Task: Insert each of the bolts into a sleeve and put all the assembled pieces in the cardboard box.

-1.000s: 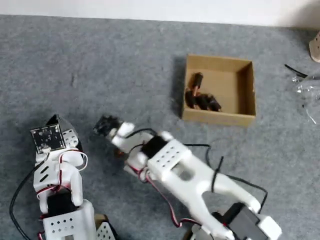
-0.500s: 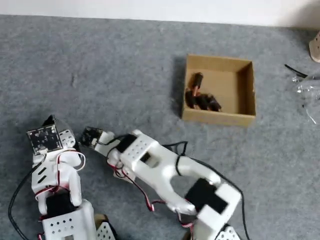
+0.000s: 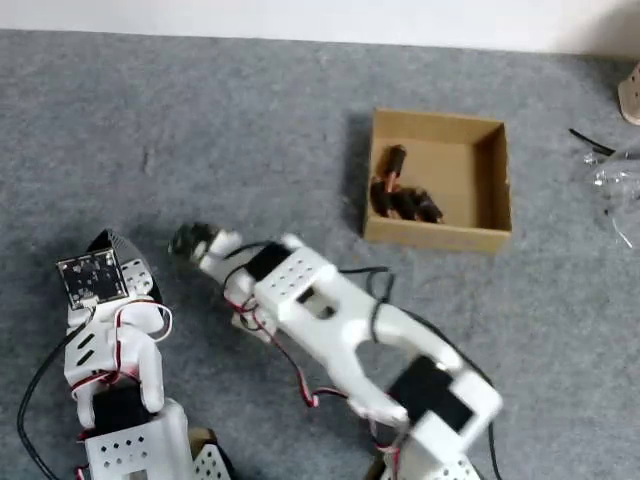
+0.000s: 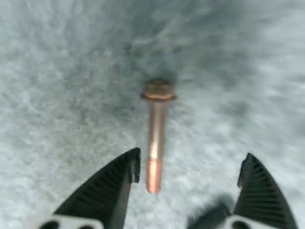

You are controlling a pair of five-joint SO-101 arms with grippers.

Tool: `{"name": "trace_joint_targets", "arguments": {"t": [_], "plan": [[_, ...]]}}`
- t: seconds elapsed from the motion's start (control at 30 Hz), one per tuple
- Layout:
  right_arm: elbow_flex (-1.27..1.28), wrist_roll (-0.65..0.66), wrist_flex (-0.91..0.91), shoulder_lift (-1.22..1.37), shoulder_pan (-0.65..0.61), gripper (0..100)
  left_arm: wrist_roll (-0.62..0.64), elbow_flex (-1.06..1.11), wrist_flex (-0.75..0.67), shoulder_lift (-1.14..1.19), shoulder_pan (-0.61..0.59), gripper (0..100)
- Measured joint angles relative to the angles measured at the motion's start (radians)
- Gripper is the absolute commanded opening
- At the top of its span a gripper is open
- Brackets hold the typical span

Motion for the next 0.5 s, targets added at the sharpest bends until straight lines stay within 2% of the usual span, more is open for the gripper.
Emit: {"name": "trace_joint_targets", "arguments": {"t": [0.23, 0.37, 0.5], "plan": [[0.081, -0.163, 0.098, -0.339, 0.146, 29.6, 0.0, 0.0, 0.0, 0.0, 0.0, 1], [0.249, -0.176, 0.075, -0.439, 0.209, 29.6, 0.0, 0.0, 0.0, 0.0, 0.0, 1], [0.399, -0.178, 0.008, -0.462, 0.218, 29.6, 0.0, 0.0, 0.0, 0.0, 0.0, 1]]}}
